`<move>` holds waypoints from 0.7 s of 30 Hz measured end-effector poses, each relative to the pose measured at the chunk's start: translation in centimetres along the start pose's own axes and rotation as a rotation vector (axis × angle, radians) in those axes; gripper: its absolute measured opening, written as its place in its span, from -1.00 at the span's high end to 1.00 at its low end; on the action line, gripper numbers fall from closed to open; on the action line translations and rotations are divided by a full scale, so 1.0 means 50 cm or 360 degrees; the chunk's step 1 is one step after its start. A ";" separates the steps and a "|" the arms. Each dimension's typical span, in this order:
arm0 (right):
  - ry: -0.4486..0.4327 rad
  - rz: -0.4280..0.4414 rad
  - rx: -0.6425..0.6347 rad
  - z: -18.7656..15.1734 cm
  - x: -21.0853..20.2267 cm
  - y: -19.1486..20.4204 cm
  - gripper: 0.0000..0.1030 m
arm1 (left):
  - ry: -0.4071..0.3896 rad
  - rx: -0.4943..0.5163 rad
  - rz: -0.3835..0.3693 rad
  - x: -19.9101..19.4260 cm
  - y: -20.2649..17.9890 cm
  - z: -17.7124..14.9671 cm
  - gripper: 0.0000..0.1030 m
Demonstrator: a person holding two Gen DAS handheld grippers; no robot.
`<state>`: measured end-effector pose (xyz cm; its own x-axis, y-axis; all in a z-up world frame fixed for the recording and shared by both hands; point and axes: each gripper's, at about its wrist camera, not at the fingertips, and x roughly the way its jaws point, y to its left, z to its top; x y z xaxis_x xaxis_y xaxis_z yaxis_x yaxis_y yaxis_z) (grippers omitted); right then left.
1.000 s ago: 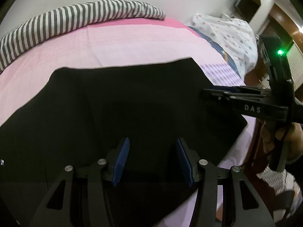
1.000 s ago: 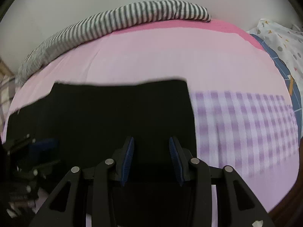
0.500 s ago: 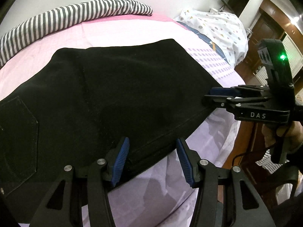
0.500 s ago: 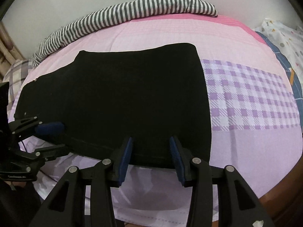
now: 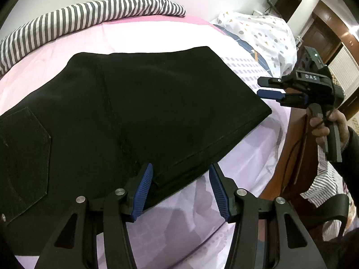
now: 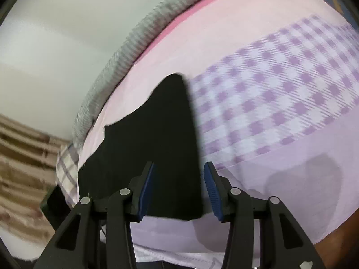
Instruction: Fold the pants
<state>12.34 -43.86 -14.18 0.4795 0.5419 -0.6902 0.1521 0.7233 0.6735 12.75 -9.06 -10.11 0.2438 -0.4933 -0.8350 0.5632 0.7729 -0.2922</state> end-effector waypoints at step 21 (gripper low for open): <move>-0.0135 -0.0080 -0.0318 -0.021 0.057 0.200 -0.43 | -0.0434 -0.1023 -0.0087 -0.244 0.250 -0.147 -0.07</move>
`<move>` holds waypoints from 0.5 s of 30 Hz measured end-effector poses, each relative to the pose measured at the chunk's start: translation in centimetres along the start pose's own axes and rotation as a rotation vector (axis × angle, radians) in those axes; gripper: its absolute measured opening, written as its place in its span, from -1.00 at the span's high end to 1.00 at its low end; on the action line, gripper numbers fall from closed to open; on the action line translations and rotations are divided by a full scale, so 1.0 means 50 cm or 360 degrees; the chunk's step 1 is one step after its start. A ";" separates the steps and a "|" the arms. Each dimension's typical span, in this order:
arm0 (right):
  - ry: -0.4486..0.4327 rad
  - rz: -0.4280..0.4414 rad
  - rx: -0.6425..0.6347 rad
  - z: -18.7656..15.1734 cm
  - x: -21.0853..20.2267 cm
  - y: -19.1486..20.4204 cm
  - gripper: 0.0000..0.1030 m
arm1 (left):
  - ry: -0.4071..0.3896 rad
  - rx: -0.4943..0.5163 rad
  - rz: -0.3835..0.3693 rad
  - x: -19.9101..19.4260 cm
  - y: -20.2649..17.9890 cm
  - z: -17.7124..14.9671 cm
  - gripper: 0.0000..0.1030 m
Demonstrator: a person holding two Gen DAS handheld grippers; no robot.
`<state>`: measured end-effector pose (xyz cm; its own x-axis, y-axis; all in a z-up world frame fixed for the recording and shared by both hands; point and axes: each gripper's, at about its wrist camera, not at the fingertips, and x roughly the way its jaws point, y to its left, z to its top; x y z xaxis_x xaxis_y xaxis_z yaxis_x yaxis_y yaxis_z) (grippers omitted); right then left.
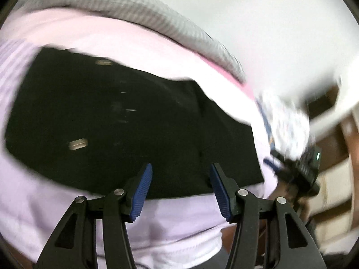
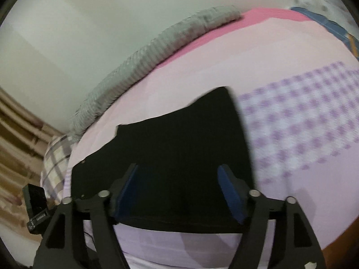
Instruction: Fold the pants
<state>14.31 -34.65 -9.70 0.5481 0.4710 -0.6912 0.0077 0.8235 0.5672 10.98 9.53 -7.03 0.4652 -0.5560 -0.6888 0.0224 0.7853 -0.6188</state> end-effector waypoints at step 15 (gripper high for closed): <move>0.0206 0.0093 -0.0112 -0.046 0.100 0.154 -0.56 | -0.0309 -0.0758 -0.0004 -0.105 0.268 -0.060 -0.07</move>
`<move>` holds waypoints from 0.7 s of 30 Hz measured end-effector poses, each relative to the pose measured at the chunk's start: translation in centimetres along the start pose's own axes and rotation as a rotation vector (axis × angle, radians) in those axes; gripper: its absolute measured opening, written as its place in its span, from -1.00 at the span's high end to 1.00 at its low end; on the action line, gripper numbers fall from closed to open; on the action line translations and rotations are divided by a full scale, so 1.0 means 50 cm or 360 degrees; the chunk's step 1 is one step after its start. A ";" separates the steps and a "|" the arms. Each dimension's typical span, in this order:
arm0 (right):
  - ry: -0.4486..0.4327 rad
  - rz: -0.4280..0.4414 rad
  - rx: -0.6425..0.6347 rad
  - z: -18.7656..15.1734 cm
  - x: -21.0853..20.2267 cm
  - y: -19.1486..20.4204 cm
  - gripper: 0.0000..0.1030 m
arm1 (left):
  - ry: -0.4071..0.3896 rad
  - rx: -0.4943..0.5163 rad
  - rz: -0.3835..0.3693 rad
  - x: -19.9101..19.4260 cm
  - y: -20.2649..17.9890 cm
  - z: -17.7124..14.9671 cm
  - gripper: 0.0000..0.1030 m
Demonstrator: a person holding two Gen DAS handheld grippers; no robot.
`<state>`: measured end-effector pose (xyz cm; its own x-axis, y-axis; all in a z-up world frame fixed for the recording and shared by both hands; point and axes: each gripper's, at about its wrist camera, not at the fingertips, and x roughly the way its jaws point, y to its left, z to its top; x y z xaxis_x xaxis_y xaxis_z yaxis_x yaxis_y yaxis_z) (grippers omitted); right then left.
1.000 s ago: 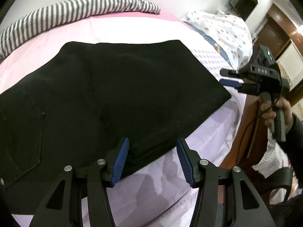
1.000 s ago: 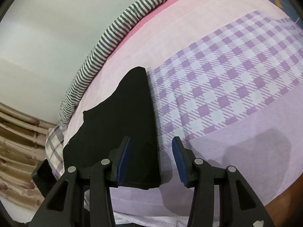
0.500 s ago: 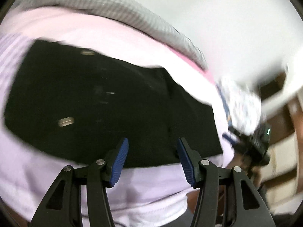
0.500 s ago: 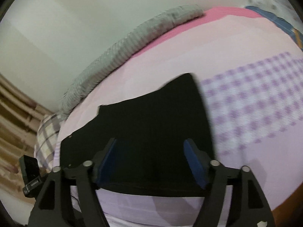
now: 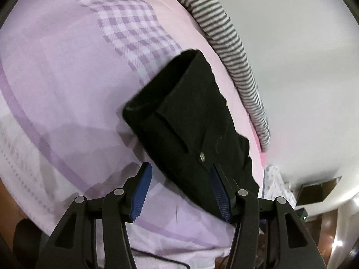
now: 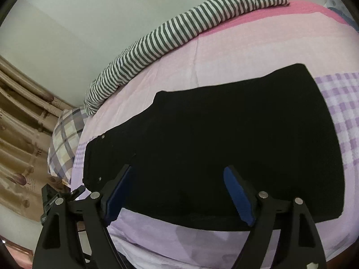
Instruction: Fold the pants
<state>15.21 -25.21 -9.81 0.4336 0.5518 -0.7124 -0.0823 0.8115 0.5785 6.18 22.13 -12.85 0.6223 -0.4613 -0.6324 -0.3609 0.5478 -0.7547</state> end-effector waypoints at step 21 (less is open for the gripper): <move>0.0115 -0.0028 -0.0015 -0.023 0.072 0.075 -0.57 | -0.0102 -0.0066 -0.0135 0.031 0.041 0.074 -0.11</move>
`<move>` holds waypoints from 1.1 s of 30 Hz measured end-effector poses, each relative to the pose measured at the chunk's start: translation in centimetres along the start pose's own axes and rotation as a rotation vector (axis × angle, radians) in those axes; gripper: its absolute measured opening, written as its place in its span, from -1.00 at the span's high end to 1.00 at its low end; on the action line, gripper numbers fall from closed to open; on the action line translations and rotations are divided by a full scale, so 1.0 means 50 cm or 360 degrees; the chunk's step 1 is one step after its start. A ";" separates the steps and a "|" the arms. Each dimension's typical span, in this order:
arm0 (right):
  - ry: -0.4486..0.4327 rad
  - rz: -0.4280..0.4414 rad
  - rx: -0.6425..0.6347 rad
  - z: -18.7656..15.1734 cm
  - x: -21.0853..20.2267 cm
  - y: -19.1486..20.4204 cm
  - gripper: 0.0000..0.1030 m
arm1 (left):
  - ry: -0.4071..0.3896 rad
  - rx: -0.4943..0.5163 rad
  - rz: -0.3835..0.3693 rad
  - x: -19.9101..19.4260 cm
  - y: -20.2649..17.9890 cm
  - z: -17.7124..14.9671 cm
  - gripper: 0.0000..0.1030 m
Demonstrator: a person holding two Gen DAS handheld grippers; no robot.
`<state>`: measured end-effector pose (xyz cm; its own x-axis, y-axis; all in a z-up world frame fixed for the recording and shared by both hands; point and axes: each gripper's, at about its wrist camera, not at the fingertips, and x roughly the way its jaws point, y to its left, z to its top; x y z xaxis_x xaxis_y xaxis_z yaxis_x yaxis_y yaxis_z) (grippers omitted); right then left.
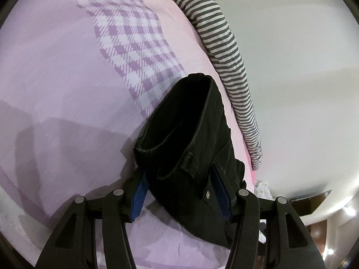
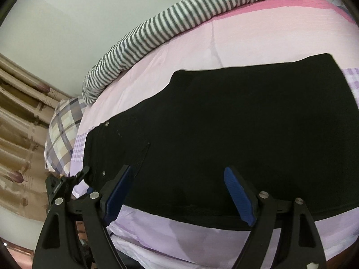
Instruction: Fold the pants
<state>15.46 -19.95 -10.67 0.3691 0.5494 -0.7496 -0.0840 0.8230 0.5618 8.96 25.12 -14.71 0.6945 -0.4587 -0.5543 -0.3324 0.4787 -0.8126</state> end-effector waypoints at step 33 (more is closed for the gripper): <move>-0.0489 -0.0017 0.0298 0.005 -0.283 -0.246 -0.57 | 0.0382 0.1145 -0.0171 0.210 -0.673 -0.265 0.59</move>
<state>11.48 -37.89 -6.87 0.6325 0.4484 -0.6316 0.0818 0.7721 0.6302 19.00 -5.72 4.44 0.5144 -0.6410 -0.5696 0.2836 0.7540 -0.5924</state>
